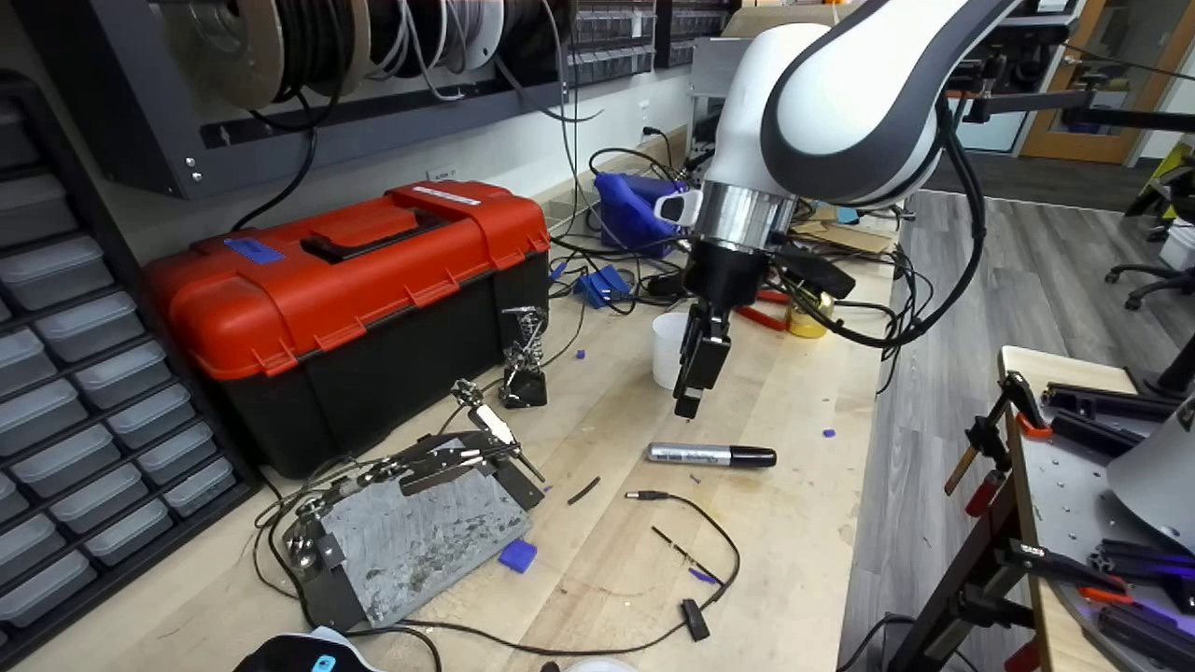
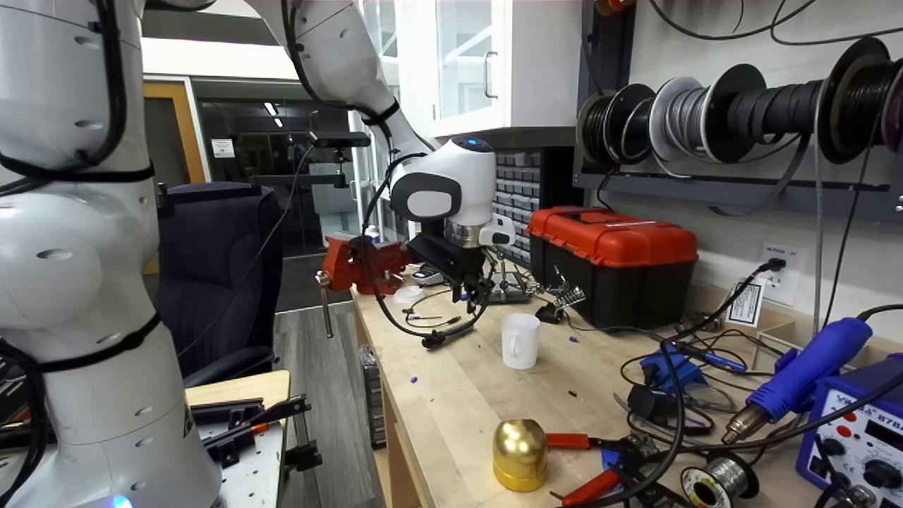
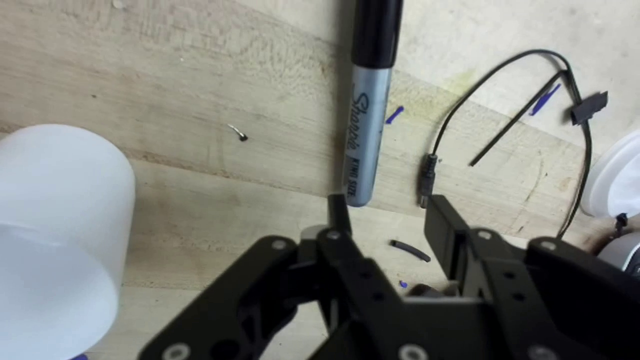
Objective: Remove the marker from the mug and put it on the workbench
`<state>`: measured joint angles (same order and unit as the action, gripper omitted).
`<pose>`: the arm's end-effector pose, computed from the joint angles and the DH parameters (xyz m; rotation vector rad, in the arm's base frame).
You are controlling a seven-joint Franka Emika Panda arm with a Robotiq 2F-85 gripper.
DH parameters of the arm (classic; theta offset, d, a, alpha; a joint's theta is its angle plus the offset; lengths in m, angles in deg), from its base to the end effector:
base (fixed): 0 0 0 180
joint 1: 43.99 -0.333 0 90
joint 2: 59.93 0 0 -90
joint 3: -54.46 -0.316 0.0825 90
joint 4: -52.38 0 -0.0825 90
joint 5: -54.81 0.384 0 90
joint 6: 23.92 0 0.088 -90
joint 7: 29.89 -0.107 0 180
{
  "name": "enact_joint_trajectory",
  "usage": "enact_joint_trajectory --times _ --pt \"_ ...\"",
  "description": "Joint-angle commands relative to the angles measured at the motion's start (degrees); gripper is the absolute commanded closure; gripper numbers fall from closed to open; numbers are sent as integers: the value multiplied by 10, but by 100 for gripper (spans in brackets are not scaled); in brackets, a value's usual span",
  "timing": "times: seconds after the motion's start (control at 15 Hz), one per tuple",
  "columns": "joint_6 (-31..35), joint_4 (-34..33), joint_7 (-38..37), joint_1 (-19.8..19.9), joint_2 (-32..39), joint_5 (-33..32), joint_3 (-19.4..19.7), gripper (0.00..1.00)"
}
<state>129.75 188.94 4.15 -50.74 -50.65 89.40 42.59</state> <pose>0.4921 0.1480 0.2642 -2.7655 -0.5415 -0.2418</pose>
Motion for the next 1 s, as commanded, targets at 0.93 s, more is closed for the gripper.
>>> enact_joint_trajectory --times 0.93 --pt "1 2 15 12 -1 -4 -11 0"
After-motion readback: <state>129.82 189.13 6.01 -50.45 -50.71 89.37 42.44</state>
